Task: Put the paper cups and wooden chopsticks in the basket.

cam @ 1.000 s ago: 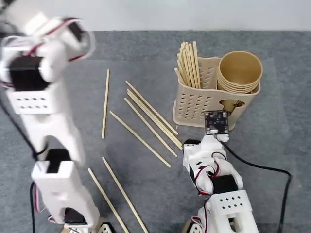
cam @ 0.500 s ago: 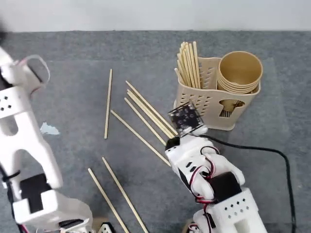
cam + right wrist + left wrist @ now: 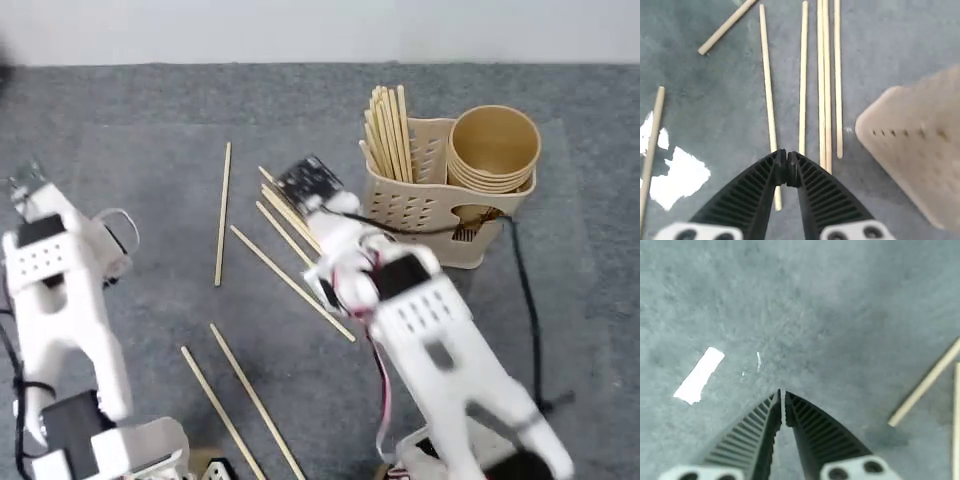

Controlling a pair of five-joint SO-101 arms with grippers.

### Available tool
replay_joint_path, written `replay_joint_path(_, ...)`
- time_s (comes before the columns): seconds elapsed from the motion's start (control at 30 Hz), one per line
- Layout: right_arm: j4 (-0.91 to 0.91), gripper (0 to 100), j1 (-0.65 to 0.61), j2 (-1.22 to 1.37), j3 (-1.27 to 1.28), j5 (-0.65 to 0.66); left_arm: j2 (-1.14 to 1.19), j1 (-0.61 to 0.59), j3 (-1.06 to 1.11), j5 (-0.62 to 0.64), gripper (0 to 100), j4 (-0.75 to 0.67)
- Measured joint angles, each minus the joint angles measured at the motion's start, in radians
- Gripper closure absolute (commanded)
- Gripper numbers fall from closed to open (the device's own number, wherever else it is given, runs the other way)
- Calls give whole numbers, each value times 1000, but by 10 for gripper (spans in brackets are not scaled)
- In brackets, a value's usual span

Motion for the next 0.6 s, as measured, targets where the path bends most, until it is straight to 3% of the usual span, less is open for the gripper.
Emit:
replay_joint_path(0.2, 0, 825, -5, 308, -207, 37, -21, 0, 199, 0, 988, -183)
replay_joint_path(0.6, 5, 821, -3, 767, -595, 60, -21, 28, 222, 0, 988, -218)
